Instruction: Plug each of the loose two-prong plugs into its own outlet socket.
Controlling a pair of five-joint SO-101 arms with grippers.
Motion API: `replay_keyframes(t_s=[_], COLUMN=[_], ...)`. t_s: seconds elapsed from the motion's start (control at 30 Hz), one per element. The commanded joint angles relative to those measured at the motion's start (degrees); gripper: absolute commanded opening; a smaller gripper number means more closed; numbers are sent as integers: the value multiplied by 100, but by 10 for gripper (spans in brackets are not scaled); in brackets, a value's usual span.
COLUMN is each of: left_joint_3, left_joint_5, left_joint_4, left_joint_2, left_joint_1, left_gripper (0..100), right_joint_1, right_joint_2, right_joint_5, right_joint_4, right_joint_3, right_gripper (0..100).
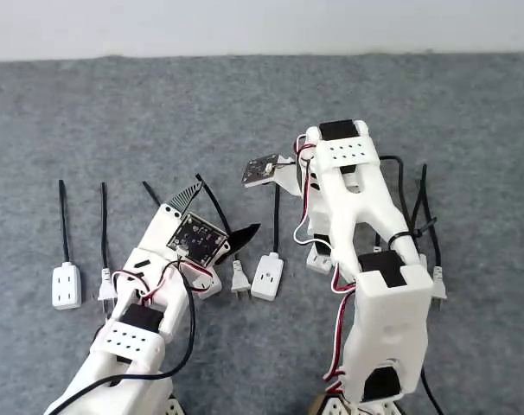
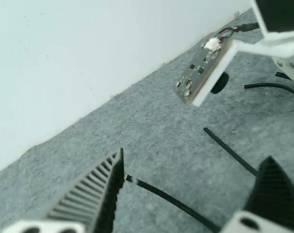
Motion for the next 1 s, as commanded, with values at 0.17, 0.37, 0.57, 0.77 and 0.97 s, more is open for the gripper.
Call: replay_keyframes(t_s=[0.17,0.37,0.57,0.77,0.97], left_joint_3=[-251,-259,-321,-382,-382], left_joint_5=[9,149,229,431,431], left_joint_4=[-176,-176,-185,-158,-176], left_joint_2=[-114,-114,-114,-114,-114], left_joint_1=[-114,-132,-255,-369,-378], left_gripper=[412,412,412,412,412], right_joint_1=[-119,-259,-391,-523,-602], right_joint_2=[-145,-136,-145,-145,-145], right_joint_5=[-316,-387,-677,-976,-1248], right_joint_4=[215,215,207,207,171], right_joint_3=[-26,185,167,158,158], right_gripper=[9,9,9,9,9])
